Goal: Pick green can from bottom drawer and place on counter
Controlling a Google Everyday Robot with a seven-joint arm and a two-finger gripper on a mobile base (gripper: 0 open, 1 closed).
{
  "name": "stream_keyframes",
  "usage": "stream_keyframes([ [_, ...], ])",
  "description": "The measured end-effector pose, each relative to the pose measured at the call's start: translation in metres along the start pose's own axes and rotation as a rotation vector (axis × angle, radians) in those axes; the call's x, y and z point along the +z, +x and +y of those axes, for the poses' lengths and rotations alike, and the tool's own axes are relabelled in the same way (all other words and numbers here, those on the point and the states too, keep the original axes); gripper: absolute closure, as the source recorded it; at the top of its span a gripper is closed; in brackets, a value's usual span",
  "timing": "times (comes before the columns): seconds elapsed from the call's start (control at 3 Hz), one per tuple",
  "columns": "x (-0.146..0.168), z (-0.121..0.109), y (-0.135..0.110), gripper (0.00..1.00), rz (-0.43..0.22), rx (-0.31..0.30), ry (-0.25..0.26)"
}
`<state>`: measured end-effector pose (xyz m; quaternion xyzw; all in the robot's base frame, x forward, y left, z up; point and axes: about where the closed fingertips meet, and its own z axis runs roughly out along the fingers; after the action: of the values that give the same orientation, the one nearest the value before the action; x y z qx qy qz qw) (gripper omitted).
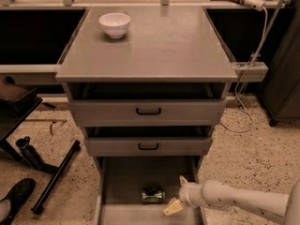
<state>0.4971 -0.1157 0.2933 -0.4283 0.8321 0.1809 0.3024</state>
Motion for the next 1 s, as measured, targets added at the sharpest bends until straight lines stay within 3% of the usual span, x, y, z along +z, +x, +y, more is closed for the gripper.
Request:
stream_keyframes([
  [0.67,0.083,0.029,0.033,0.0,-0.038,0.055,-0.109],
  [1.0,0.115,0.034,0.031,0.0,-0.065,0.052,-0.15],
])
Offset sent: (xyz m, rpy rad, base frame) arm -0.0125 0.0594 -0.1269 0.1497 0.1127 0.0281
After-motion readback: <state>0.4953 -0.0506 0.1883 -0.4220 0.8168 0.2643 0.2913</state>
